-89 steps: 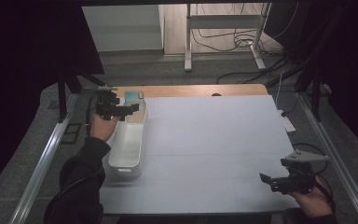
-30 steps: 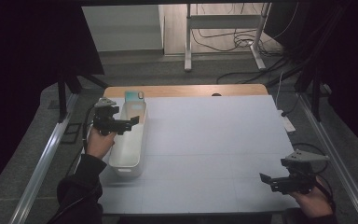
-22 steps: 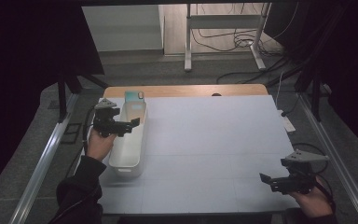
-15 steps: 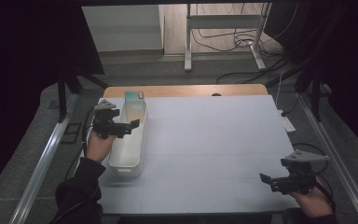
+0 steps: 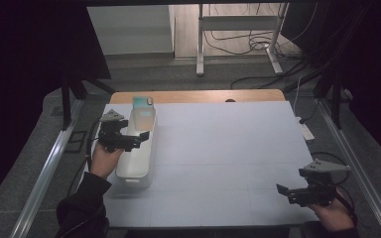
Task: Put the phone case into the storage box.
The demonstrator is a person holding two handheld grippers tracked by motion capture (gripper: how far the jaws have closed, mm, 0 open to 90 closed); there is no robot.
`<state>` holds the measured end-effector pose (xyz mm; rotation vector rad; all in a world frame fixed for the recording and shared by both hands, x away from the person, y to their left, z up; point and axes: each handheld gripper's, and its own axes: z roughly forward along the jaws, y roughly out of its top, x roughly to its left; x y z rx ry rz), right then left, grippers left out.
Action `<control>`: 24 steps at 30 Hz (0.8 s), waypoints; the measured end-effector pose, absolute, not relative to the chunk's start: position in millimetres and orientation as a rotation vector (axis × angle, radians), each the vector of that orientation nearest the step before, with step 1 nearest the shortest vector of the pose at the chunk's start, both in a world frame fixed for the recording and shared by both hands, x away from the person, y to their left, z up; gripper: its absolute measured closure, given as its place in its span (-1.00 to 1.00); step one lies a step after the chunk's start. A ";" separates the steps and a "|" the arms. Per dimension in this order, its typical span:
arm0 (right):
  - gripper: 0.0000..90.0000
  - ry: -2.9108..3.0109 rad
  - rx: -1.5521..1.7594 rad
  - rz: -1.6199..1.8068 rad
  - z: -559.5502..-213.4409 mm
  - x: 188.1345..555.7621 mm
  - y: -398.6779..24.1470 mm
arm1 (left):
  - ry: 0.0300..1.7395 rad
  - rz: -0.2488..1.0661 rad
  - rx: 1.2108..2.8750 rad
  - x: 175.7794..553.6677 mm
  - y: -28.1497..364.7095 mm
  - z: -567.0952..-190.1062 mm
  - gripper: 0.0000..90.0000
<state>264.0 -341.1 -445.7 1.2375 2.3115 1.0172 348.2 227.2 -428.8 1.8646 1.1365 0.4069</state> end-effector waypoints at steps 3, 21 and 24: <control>-1.00 2.312 1.237 1.016 -445.7 263.9 -340.8 | 1.134 0.405 1.866 345.4 227.1 -428.7 -0.97; -1.00 2.312 1.229 1.016 -445.5 263.4 -340.8 | 1.108 0.389 1.852 324.6 224.3 -426.0 -0.97; -1.00 2.313 1.228 1.014 -445.3 263.2 -340.8 | 1.105 0.393 1.852 321.0 225.1 -425.7 -0.97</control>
